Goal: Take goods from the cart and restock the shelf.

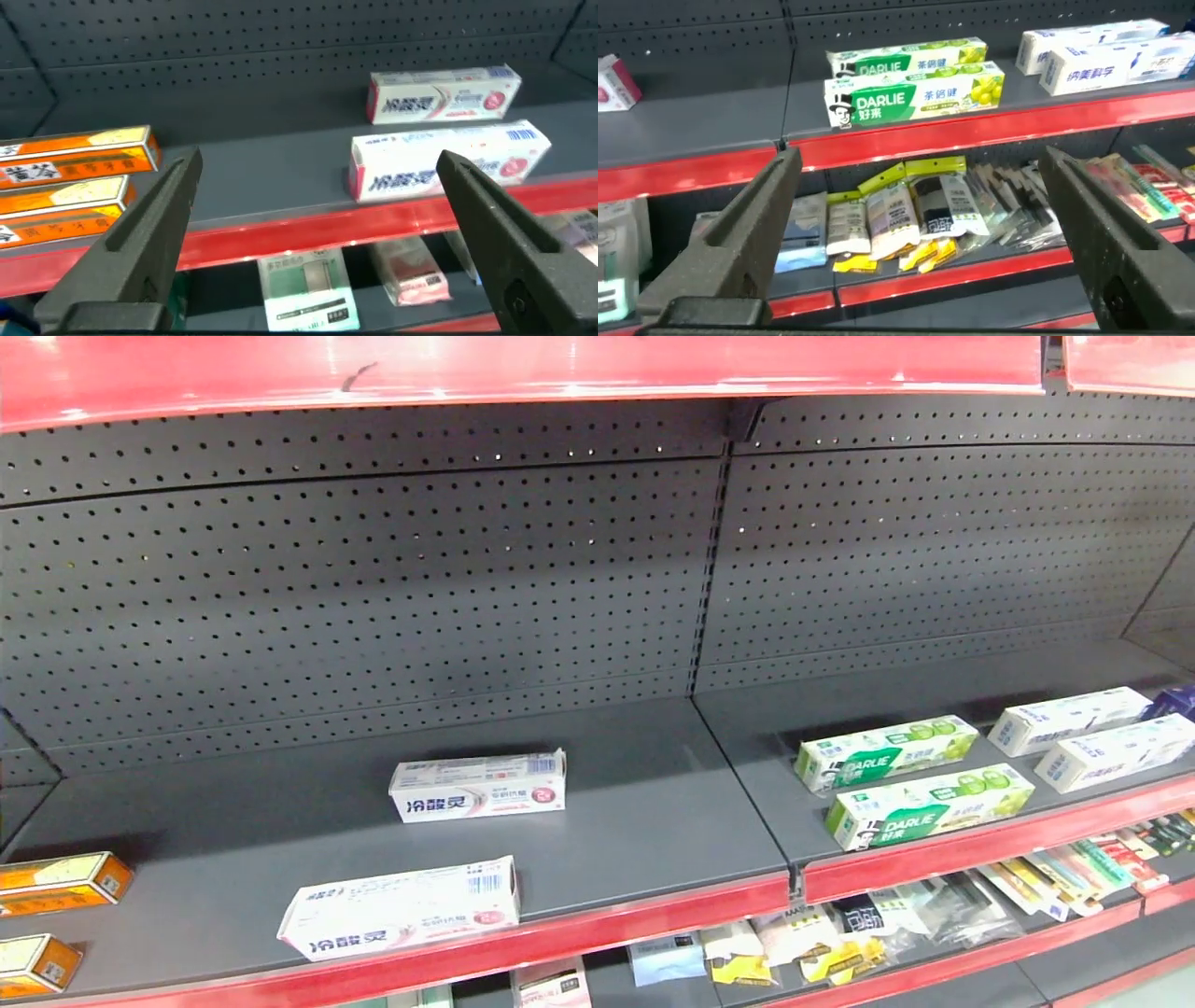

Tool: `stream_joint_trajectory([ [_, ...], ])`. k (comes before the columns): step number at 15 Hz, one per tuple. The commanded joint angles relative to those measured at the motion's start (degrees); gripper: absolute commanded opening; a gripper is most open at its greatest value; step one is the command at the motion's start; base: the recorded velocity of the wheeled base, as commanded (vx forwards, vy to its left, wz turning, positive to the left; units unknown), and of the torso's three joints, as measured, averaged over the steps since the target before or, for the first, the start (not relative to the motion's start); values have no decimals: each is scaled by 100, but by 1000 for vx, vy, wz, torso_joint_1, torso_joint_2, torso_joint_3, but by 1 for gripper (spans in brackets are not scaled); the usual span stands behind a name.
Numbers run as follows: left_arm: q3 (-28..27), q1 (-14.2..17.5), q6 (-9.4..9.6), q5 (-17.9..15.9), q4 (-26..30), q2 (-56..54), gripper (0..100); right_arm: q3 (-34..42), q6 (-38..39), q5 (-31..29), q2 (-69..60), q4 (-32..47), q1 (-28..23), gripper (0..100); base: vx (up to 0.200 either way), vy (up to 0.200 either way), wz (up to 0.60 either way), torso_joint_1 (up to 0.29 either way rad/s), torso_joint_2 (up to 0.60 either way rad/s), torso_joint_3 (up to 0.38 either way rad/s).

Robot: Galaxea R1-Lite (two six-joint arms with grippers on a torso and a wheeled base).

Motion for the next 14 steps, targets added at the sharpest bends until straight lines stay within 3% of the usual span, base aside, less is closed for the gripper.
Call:
stream_joint_trajectory([
  [1, -9, 5, 2, -7, -4, 23, 100, 0, 1, -2, -11, 1, 6, 100, 0, 0, 0, 0, 0, 0],
  [3, -18, 5, 28, 2, 5, 76, 100, 0, 10, -11, -11, 1, 6, 100, 0, 0, 0, 0, 0, 0],
  [4, -519, 5, 72, 72, 13, 419, 100, 0, 10, -2, -11, 1, 6, 100, 0, 0, 0, 0, 0, 0],
  [5, -1573, -4, -104, 257, 13, 1860, 100, 0, 10, -2, -11, 1, 6, 100, 0, 0, 0, 0, 0, 0],
  [6, -2522, 13, -622, 476, 66, 3170, 100, 0, 10, -2, -11, 1, 6, 100, 0, 0, 0, 0, 0, 0],
  [7, -2865, 13, -675, 617, 128, 3767, 100, 0, 10, -2, -11, 1, 6, 100, 0, 0, 0, 0, 0, 0],
  [8, -3234, 93, -675, 951, 277, 4646, 100, 0, 10, -2, -11, 1, 6, 100, 0, 0, 0, 0, 0, 0],
  [11, -3270, 136, -666, 1065, 840, 5947, 100, 0, 10, -11, -11, 1, 6, 100, 0, 0, 0, 0, 0, 0],
  [14, -3278, 277, -245, 1056, 884, 6800, 100, 0, 10, -2, -11, 1, 6, 100, 0, 0, 0, 0, 0, 0],
])
